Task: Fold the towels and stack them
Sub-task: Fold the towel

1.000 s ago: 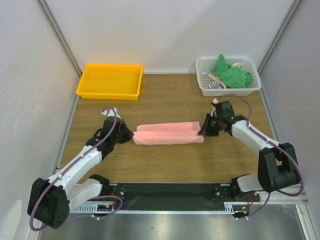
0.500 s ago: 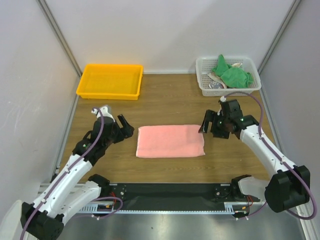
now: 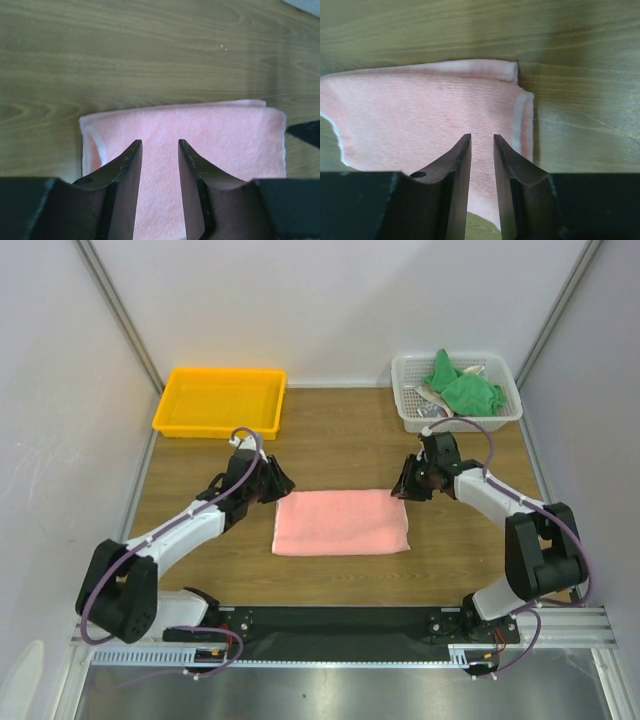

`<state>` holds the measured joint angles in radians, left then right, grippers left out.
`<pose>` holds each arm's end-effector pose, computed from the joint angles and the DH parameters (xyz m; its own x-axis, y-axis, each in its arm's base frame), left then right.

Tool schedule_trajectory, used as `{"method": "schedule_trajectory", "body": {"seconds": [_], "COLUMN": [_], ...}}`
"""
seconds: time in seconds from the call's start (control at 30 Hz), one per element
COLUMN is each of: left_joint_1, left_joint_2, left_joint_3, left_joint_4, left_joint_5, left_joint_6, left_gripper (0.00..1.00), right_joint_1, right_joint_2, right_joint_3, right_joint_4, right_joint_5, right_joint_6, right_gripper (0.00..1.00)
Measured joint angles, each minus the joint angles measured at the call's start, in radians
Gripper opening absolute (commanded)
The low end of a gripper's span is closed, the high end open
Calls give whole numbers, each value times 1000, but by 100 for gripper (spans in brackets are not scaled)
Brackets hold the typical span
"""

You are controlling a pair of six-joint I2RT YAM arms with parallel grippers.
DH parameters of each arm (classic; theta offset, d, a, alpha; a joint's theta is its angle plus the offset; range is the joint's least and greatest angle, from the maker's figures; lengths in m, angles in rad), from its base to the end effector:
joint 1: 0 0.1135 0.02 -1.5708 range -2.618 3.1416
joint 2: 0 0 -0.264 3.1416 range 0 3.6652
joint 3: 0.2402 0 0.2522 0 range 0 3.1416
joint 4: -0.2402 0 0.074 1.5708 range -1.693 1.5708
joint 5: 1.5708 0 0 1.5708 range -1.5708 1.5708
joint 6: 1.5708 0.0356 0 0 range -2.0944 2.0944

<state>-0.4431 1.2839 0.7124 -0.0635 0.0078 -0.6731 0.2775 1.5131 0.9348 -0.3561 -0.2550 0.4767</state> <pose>0.2456 -0.1169 0.2197 -0.6898 -0.3627 -0.6266 0.0056 0.8628 -0.5055 0.2929 0.0928 0.2062 -0.8750 0.2124 -0.4350 -0.0087 0.8915 0.4529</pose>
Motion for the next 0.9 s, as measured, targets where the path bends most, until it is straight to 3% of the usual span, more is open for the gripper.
{"method": "schedule_trajectory", "body": {"seconds": [0.13,0.4,0.5,0.57,0.63,0.73,0.8,0.9], "left_joint_1": [0,17,19,19,19,19,14,-3], "left_joint_2": [78,227,242,238,224,166,99,-5], "left_joint_3": [-12,-47,-47,-46,-40,-16,5,25], "left_joint_4": [100,149,151,151,135,79,38,-13], "left_joint_5": [-9,-54,-60,-60,-60,-68,-85,-119], "left_joint_6": [0,4,18,35,58,91,110,127], "left_gripper": [39,37,43,55,74,82,85,88], "right_joint_1": [-3,-32,-35,-35,-35,-35,-35,-35], "right_joint_2": [49,104,108,108,105,70,11,-92], "right_joint_3": [-53,-97,-96,-90,-78,-51,-35,-24], "right_joint_4": [53,119,129,125,109,68,41,13], "right_joint_5": [5,5,-3,-11,-16,-19,-16,7], "right_joint_6": [-7,-19,-24,-27,-30,-40,-44,-51], "right_gripper": [27,24,26,30,39,61,82,98]}}
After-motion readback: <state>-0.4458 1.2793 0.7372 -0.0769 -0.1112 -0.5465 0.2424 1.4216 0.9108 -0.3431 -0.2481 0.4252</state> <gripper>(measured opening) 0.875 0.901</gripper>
